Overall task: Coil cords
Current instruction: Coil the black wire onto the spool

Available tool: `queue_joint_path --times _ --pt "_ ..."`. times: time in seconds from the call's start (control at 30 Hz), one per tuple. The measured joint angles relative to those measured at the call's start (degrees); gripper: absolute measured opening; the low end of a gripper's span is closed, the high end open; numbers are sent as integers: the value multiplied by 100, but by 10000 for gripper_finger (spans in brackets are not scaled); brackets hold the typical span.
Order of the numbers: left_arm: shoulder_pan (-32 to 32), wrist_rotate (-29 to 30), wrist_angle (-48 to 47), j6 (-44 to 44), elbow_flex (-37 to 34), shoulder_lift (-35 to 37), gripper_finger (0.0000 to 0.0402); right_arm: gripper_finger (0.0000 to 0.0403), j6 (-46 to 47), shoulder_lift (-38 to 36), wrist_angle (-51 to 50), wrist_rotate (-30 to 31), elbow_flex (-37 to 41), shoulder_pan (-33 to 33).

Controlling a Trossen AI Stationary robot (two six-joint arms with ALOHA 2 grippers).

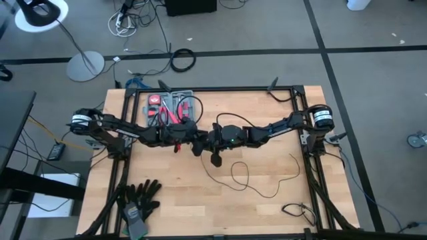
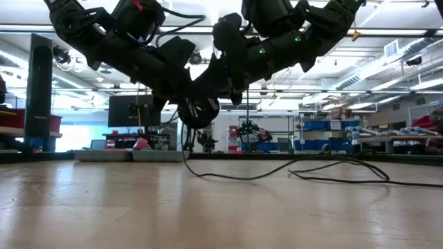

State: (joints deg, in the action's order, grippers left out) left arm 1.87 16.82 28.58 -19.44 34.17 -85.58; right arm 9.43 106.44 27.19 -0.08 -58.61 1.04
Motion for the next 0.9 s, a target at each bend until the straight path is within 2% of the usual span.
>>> queue_joint_path --times 0.23,0.6,0.9 --pt "11 4 444 -53 -7 -8 0 1 -183 24 385 444 -9 166" --pt "13 76 875 -199 -7 -52 0 3 -21 26 257 489 -15 180" --pt "10 221 776 -345 -7 -50 0 4 -55 27 214 514 -15 199"
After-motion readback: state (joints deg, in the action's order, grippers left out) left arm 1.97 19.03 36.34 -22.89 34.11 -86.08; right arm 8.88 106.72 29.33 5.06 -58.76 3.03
